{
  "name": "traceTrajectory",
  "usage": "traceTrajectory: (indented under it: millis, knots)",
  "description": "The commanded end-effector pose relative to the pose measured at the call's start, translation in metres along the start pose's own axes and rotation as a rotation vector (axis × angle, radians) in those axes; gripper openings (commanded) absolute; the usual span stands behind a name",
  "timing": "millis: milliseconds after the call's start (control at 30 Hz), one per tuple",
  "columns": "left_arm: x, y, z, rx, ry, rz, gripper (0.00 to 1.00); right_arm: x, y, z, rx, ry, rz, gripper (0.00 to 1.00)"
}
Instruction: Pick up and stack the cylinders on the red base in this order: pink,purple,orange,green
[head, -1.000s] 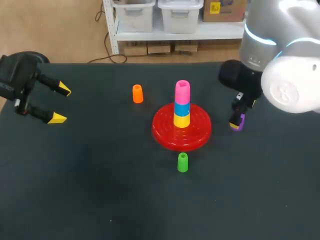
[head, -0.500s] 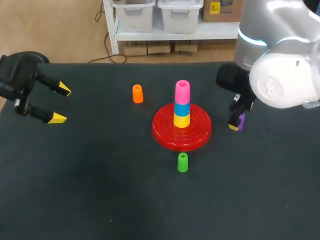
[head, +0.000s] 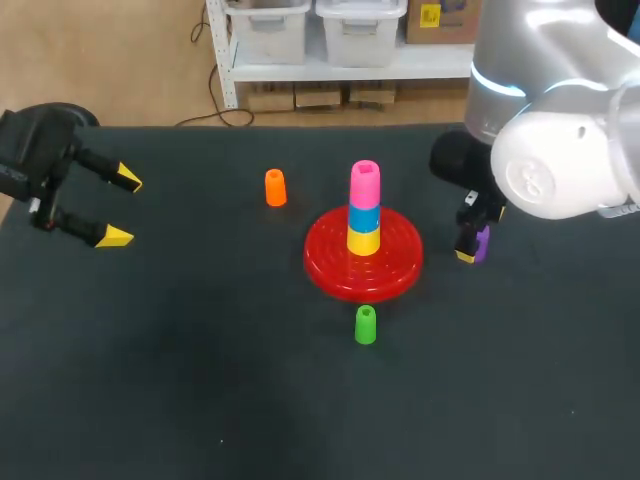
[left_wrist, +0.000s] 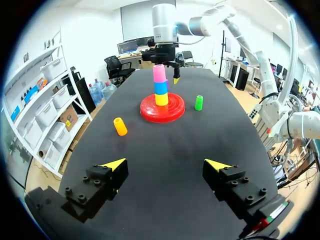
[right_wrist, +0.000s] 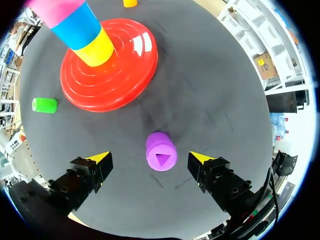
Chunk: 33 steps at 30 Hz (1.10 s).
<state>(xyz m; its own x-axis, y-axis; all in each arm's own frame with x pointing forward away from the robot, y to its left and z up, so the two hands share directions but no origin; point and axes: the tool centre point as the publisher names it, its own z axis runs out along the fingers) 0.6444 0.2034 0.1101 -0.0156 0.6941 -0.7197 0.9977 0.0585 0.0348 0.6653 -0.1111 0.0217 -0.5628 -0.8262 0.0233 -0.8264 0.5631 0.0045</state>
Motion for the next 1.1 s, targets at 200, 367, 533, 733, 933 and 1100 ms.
traceTrajectory:
  millis: [200, 367, 533, 733, 933, 1100]
  knots:
    - [0.0009, -0.0012, -0.0001, -0.004, -0.002, 0.002, 1.0, -0.0043, -0.0032, 0.0037, -0.01, 0.002, 0.0, 1.0]
    - [0.0009, -0.0012, -0.0001, -0.004, -0.002, 0.002, 1.0, -0.0046, -0.0036, 0.0041, -0.014, 0.005, 0.002, 1.0]
    - [0.0009, -0.0012, -0.0001, -0.004, -0.002, 0.002, 1.0, -0.0042, -0.0035, 0.0069, -0.017, 0.008, 0.003, 1.0]
    - [0.0009, -0.0012, -0.0001, -0.004, -0.002, 0.002, 1.0, -0.0046, -0.0037, 0.0081, -0.016, 0.007, 0.002, 1.0]
    - [0.0009, -0.0012, -0.0001, -0.004, -0.002, 0.002, 1.0, -0.005, -0.0039, 0.0088, -0.018, 0.009, -0.001, 0.46]
    - [0.0009, -0.0012, -0.0001, -0.004, -0.002, 0.002, 1.0, -0.0054, -0.0041, 0.009, -0.012, 0.01, -0.002, 0.0]
